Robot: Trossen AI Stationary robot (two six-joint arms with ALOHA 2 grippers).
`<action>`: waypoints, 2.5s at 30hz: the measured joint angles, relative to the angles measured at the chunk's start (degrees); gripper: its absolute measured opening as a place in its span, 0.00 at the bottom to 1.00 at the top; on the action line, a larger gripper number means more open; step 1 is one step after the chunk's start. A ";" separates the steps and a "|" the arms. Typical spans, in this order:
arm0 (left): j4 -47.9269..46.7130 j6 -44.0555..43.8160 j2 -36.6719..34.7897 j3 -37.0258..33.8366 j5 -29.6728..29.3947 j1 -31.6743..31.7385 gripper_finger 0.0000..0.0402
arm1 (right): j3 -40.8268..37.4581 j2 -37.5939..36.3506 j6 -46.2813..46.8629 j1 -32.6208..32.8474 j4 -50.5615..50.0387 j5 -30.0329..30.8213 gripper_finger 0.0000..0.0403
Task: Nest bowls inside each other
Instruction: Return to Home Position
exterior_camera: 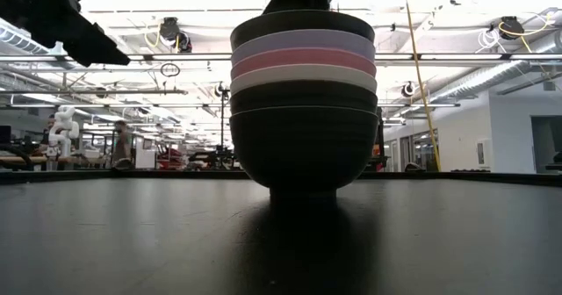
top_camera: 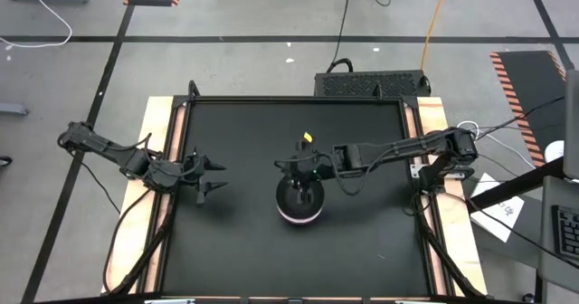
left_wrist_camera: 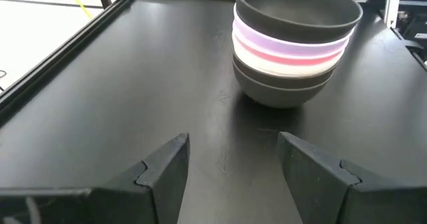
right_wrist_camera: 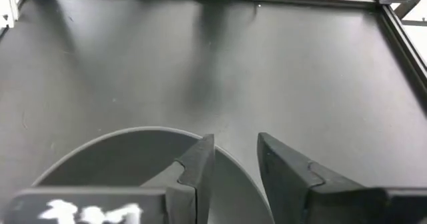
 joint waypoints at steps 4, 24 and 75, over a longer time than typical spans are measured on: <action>0.26 0.03 0.01 0.00 -0.08 0.00 0.58 | 0.00 0.00 0.02 -0.33 -0.57 -0.05 0.25; 0.63 0.15 0.01 0.00 -0.55 0.02 0.58 | -4.07 -0.82 1.32 -0.46 3.52 -0.29 0.25; 3.05 0.31 0.02 0.00 -1.33 0.02 0.58 | -35.23 -26.71 12.05 9.32 17.67 7.26 0.25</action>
